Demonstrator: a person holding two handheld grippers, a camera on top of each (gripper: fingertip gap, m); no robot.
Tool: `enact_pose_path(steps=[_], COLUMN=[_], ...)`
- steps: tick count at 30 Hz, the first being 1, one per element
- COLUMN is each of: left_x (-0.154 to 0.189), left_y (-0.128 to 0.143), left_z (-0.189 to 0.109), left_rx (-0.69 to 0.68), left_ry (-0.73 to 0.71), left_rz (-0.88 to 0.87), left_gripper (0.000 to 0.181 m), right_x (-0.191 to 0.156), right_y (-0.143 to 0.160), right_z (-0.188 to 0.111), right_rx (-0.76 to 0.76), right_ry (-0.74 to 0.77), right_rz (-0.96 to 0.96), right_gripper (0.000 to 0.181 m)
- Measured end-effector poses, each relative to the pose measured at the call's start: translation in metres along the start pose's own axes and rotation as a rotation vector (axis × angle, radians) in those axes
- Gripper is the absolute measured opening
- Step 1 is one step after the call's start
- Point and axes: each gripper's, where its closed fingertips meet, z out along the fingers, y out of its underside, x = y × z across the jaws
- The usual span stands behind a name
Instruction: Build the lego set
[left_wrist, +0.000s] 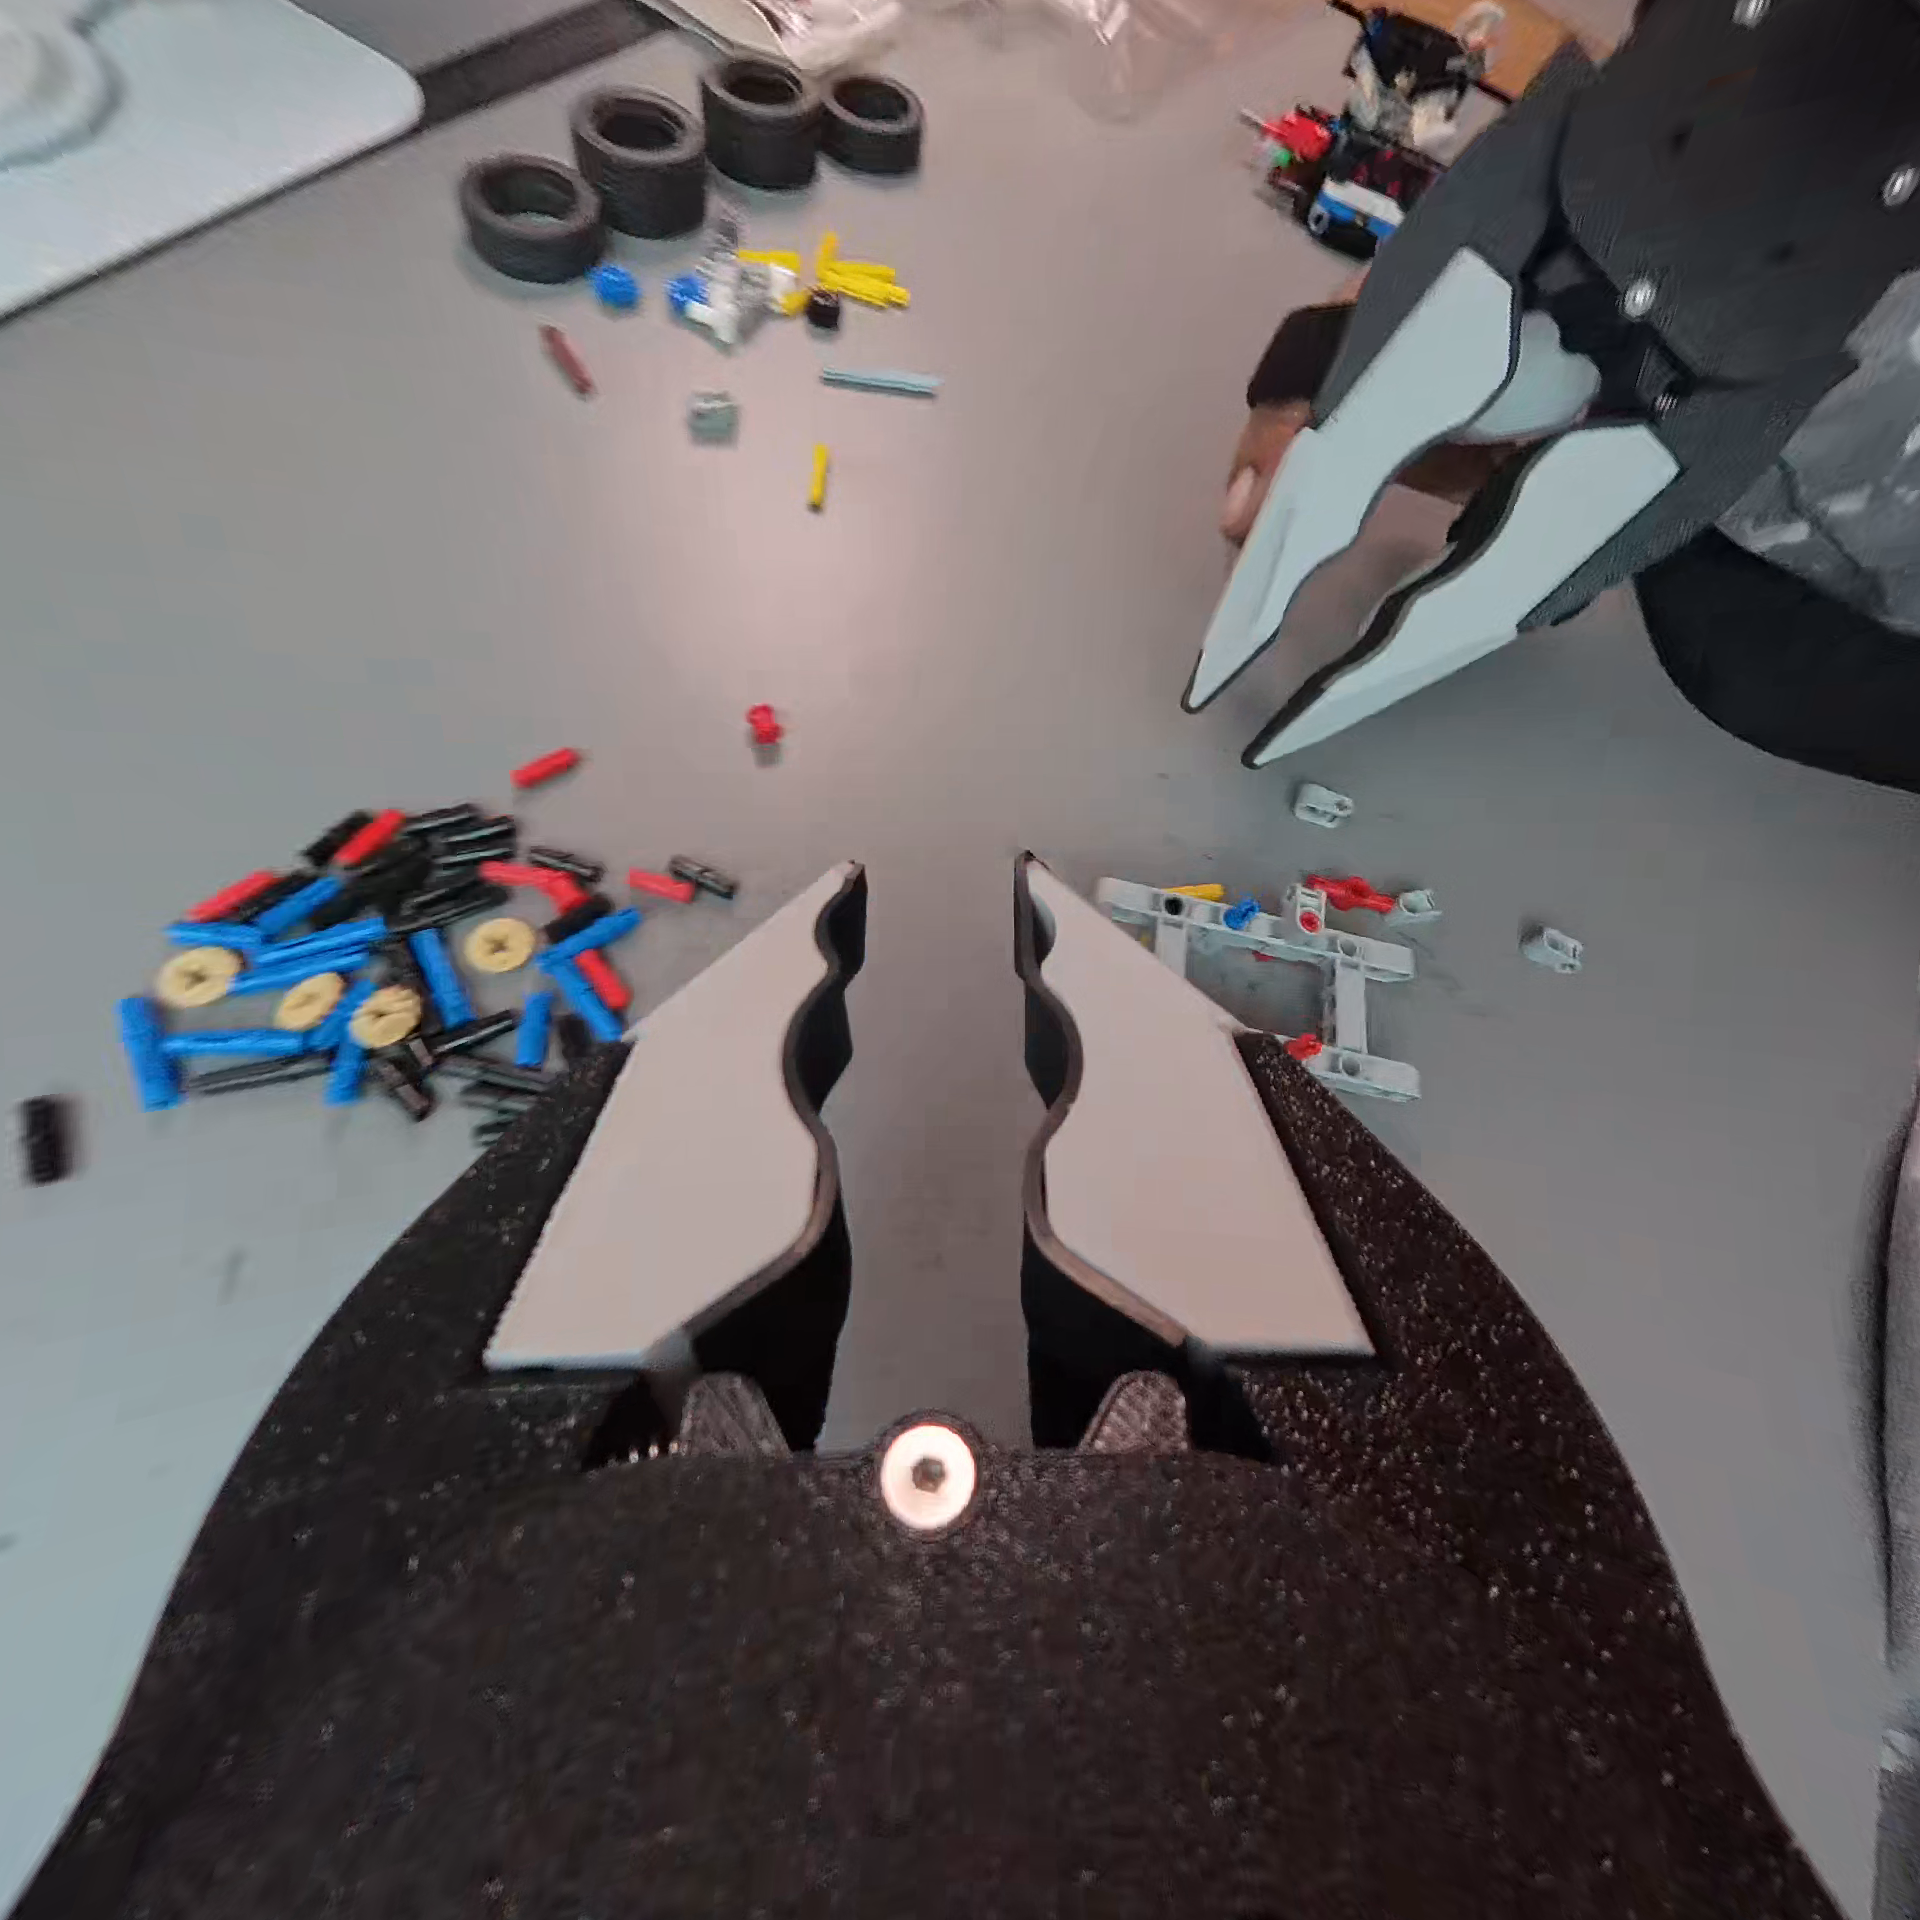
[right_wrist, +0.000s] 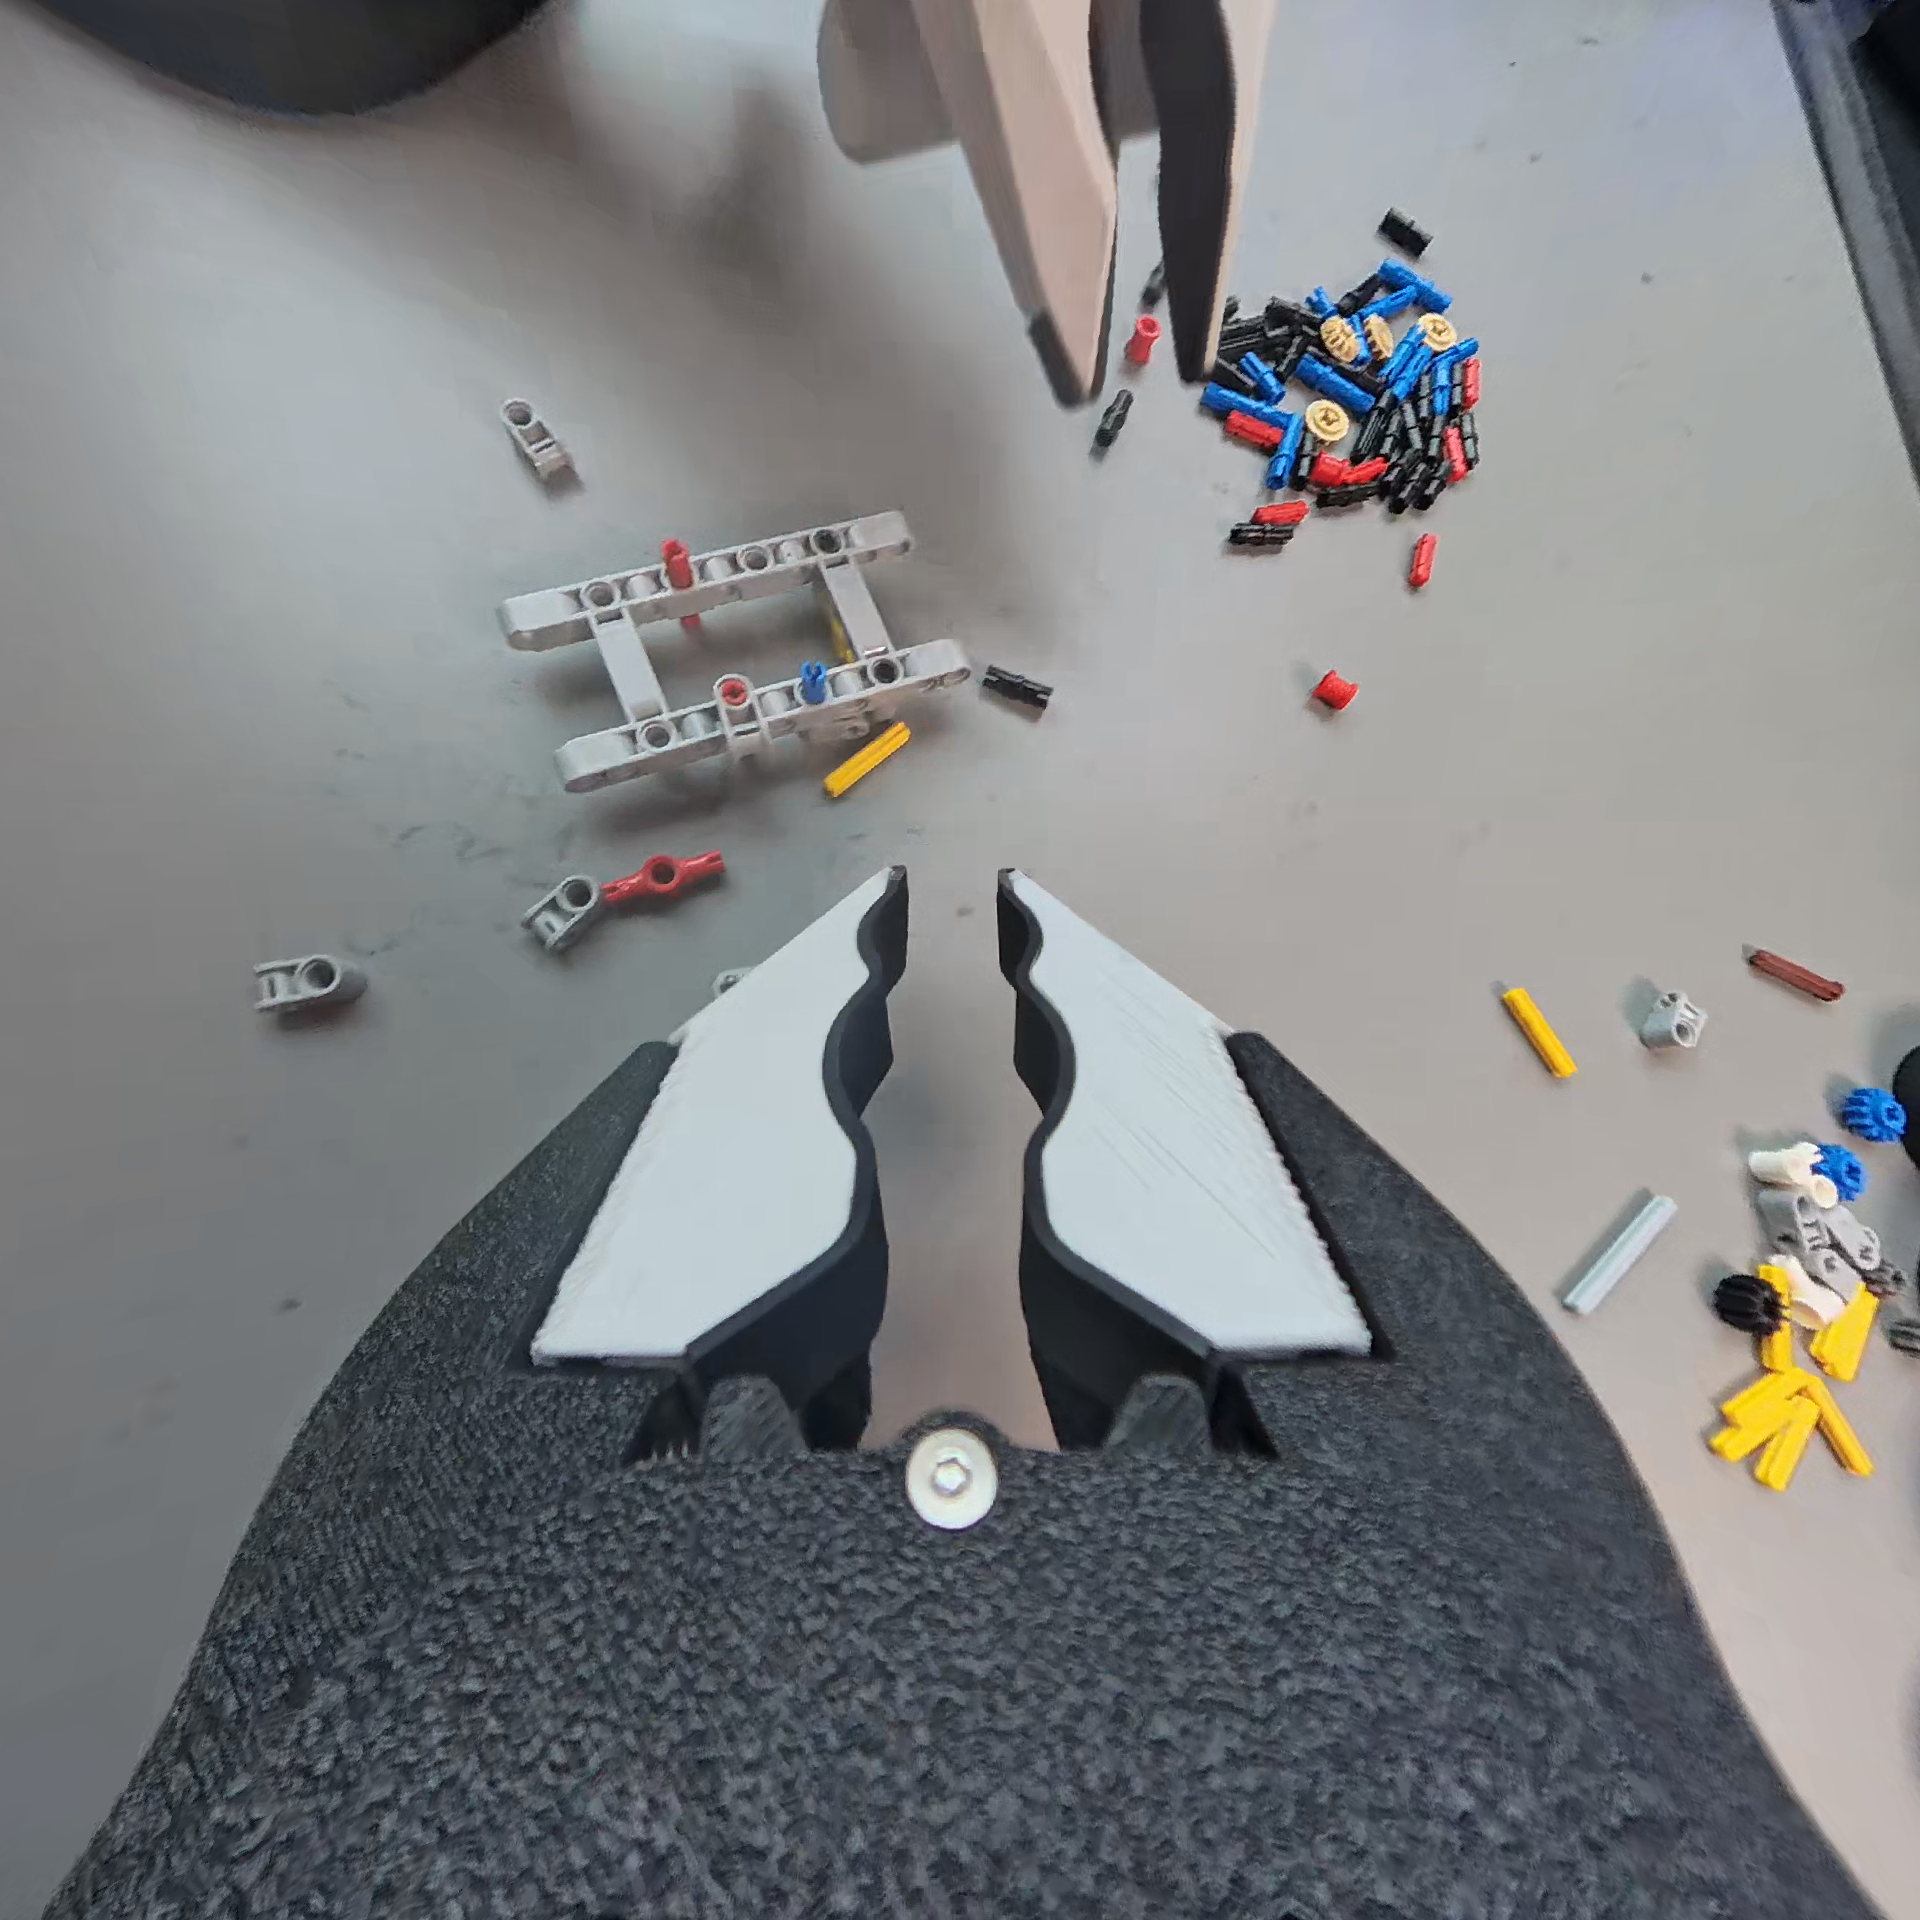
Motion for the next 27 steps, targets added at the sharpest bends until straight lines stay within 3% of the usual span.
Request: enact_pose_path(steps=[4, 9, 13, 16, 24, 27], left_x=[0.012, 0.009, 0.007, -0.004, -0.059, -0.047], left_y=[0.022, 0.024, 0.025, 0.021, -0.007, 0.000], left_z=[0.041, 0.052, 0.053, 0.052, 0.007, 0.007], left_rx=[-0.134, -0.181, -0.228, -0.223, -0.091, -0.102], left_ry=[0.033, -0.011, -0.064, -0.131, -0.310, -0.194], left_rz=[0.020, 0.086, 0.232, 0.264, 0.168, 0.138], left_gripper=[0.026, 0.016, 0.000, 0.000, 0.000, 0.000], right_x=[-0.020, -0.021, -0.014, -0.014, -0.018, -0.019], right_y=[0.008, 0.004, -0.007, -0.012, -0.009, -0.010], right_z=[-0.011, -0.015, -0.005, 0.009, 0.035, 0.037], right_rx=[-0.032, -0.008, 0.028, 0.010, -0.105, -0.118], right_ry=[-0.087, -0.078, -0.033, -0.015, 0.005, -0.008], right_rz=[-0.004, -0.010, 0.018, 0.049, 0.091, 0.104], right_gripper=[0.022, 0.021, 0.019, 0.018, 0.016, 0.013])
